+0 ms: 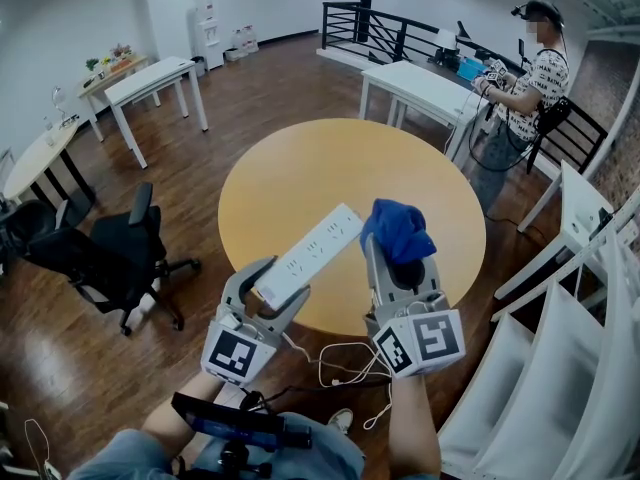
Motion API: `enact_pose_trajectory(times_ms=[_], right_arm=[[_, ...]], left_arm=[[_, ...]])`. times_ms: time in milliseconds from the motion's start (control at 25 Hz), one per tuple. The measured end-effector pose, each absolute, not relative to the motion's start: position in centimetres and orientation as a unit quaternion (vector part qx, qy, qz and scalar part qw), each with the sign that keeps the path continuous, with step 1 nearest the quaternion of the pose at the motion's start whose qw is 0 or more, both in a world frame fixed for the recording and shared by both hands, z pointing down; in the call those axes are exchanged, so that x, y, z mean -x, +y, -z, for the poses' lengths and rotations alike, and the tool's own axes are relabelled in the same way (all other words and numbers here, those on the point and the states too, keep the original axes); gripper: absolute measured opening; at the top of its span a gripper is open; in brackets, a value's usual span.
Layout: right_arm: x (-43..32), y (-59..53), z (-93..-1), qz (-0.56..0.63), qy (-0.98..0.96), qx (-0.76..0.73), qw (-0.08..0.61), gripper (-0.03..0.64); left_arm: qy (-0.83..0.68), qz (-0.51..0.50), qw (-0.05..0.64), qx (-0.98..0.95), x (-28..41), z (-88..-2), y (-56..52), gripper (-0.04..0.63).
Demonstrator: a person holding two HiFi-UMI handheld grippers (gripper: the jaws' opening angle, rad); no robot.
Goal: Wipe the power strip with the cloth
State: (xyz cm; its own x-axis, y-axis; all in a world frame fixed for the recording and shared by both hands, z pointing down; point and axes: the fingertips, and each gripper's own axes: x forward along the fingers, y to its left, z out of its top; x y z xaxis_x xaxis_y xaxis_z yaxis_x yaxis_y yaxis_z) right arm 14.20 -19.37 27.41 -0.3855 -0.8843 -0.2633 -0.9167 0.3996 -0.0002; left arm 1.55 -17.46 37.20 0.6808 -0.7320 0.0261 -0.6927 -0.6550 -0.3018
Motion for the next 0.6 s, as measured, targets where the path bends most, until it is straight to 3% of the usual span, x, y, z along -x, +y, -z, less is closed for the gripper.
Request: enact_pose_trajectory(times_ms=[600], right_arm=[[-9.1, -16.8, -31.4, -0.044, 0.862, 0.494, 0.108, 0.078]], left_arm=[[0.402, 0.07, 0.119, 0.905, -1.6, -37.1, -18.3, 0.287]])
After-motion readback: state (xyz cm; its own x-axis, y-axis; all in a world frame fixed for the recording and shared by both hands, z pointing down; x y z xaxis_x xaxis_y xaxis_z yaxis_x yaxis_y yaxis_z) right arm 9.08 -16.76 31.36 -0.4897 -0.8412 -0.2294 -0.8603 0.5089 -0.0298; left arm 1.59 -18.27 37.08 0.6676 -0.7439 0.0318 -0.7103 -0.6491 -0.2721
